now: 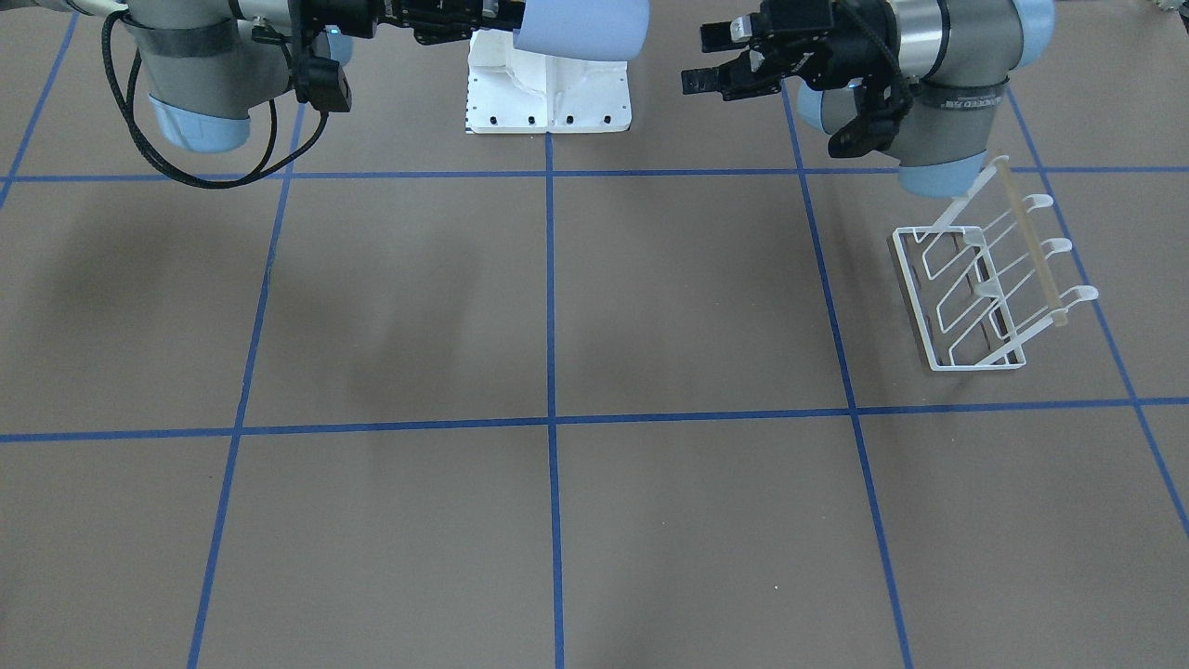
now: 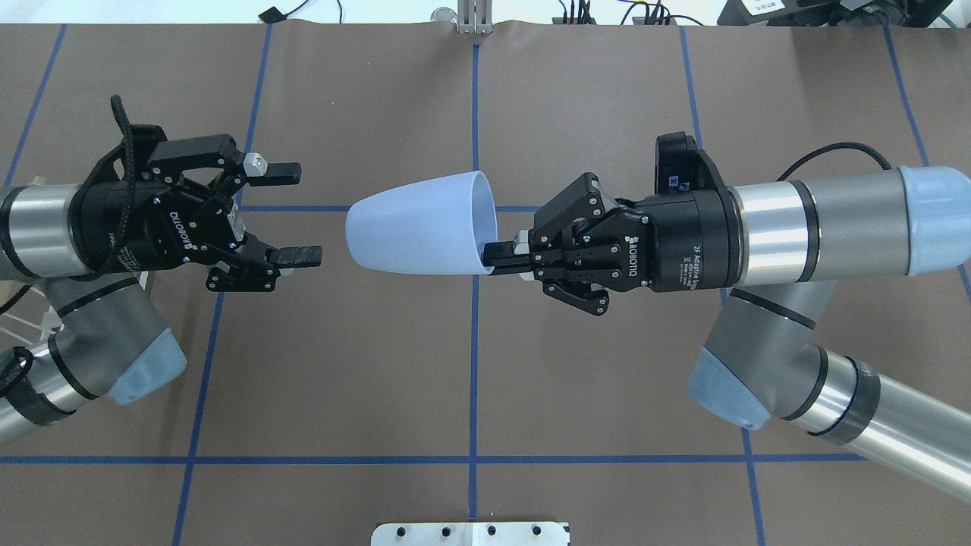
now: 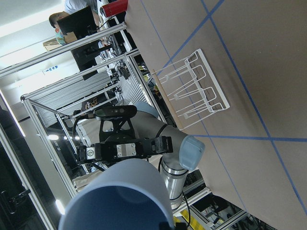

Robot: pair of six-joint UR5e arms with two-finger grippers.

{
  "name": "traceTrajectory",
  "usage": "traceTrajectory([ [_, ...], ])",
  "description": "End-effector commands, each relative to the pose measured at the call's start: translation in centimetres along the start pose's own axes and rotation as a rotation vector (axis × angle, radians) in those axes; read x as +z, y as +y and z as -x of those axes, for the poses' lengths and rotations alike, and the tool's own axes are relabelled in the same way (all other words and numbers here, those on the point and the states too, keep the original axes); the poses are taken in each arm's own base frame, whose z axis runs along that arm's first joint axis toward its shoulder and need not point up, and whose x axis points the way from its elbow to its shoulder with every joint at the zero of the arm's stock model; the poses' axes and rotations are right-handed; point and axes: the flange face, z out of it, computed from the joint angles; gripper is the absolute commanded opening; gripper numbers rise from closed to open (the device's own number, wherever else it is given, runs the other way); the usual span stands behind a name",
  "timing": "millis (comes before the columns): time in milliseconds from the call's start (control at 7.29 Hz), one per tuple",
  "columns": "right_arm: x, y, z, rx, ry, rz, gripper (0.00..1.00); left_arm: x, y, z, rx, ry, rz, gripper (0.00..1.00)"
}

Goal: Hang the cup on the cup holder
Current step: 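Close the left gripper on the cup's base held out by the right gripper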

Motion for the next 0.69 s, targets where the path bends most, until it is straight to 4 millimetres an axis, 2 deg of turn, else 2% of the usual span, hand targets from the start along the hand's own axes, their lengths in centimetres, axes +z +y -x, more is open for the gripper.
traceTrajectory([
  [0,0.4,0.3,-0.1,0.005,-0.014,0.004,0.00,1.2,0.6,1.8,-0.088,0.136,0.060,0.98],
  [137,0.8,0.7,-0.5,0.012,-0.010,0.016,0.00,2.0,1.3,2.3,-0.107,0.157,0.068,0.98],
  [549,1.9,1.3,-0.3,0.032,-0.036,0.024,0.00,2.6,1.7,2.2,-0.109,0.168,0.086,0.98],
])
